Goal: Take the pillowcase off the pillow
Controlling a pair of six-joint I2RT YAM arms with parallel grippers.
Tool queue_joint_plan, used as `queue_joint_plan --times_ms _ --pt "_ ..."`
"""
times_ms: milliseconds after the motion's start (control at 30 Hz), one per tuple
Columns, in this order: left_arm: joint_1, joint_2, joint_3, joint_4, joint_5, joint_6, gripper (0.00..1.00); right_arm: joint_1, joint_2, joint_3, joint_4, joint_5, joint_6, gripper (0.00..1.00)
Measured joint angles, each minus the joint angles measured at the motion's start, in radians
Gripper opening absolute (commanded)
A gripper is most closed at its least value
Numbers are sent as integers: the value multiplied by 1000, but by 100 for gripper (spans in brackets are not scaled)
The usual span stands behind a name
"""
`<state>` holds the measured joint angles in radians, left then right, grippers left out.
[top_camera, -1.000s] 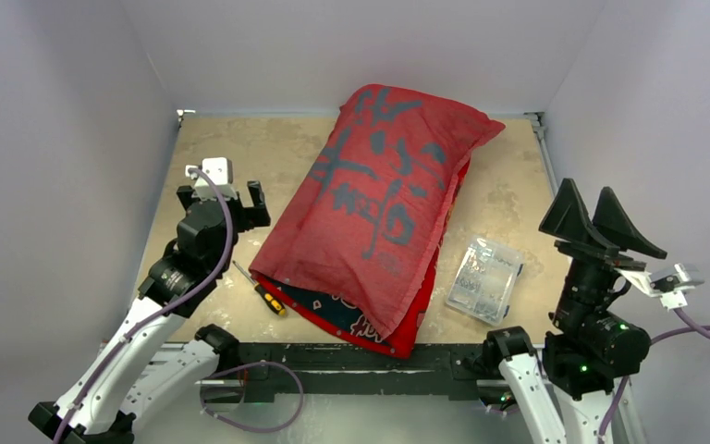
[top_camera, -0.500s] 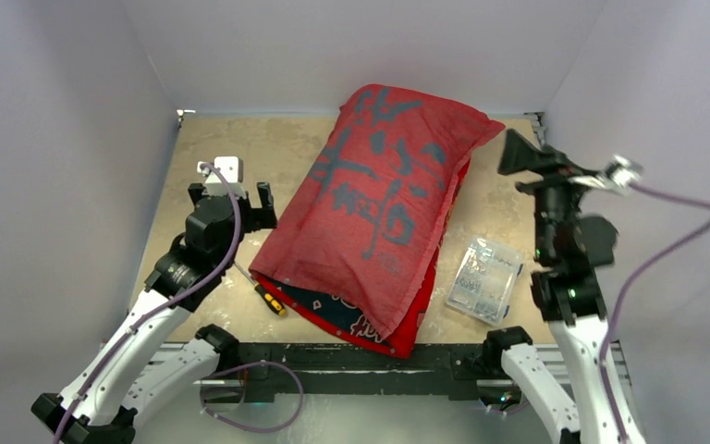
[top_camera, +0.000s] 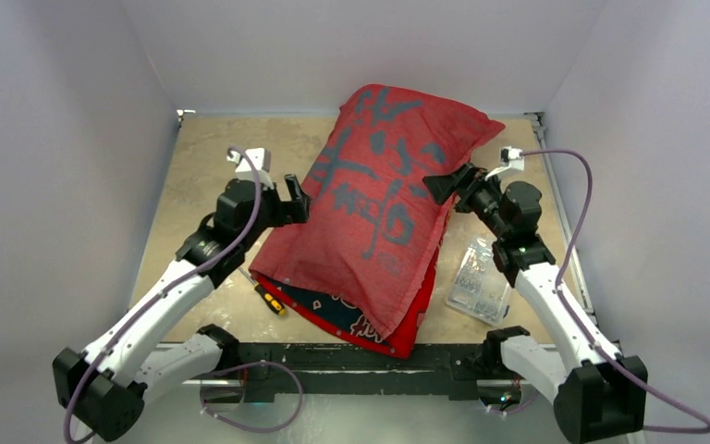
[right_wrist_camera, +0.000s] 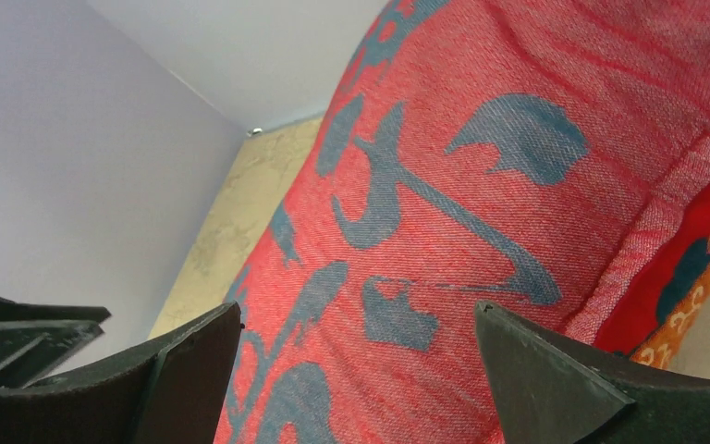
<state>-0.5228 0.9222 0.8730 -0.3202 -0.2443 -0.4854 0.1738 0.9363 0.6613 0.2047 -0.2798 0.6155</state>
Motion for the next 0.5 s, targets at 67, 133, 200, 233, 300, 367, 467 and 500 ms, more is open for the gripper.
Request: queue_joint_plan --times_ms 67,133,200,233,300,367,467,500 --pt "0 58 -23 52 36 -23 99 0 41 0 29 6 11 99" --pt "0 112 -35 94 69 -38 99 -1 82 0 53 14 23 99" --pt "0 181 -37 148 121 -58 99 -1 120 -6 80 30 32 99" --pt "0 216 -37 179 149 -68 99 -2 141 -11 94 40 35 99" --pt "0 281 -37 238 208 -85 99 -3 185 -22 119 56 40 99" --pt "0 333 -42 290 256 -105 99 -3 239 -32 143 61 41 99" --pt "0 387 -71 360 320 -133 97 -4 325 -46 187 63 40 99" --pt "0 401 -82 384 340 -143 96 -4 352 -48 204 64 39 99"
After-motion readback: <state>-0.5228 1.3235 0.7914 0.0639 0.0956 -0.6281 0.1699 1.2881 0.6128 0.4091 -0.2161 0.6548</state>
